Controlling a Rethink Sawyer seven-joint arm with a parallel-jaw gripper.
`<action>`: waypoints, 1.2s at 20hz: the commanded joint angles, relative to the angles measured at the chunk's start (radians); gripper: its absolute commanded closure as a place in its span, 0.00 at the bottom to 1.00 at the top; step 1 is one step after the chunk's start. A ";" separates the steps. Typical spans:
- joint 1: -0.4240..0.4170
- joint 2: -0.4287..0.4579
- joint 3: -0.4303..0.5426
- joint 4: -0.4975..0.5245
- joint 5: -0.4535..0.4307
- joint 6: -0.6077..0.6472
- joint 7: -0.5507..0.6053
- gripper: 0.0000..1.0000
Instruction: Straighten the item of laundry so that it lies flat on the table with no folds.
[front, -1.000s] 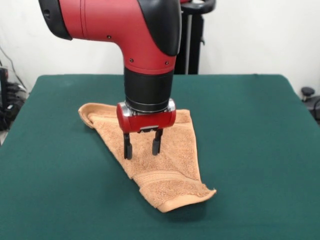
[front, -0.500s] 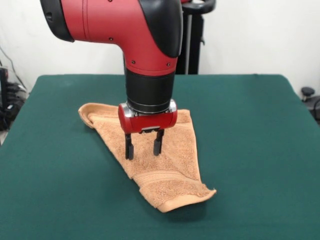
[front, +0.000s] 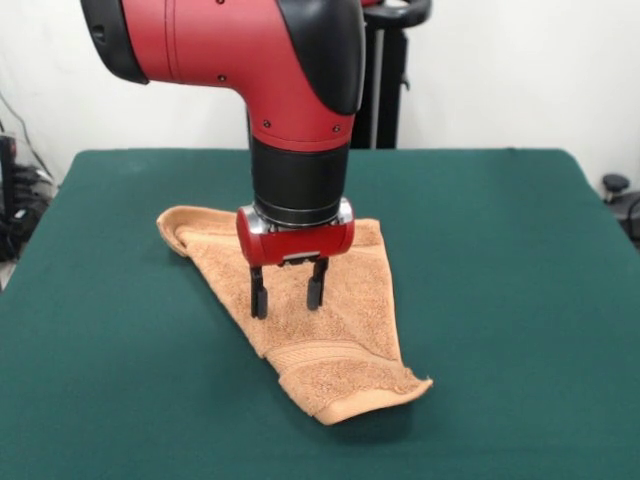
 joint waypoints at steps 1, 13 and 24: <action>0.016 -0.021 0.060 0.089 -0.015 0.060 0.005 0.00; 0.080 -0.042 0.060 0.027 -0.001 0.109 0.029 0.00; 0.071 -0.068 0.057 0.104 -0.018 -0.015 0.053 0.00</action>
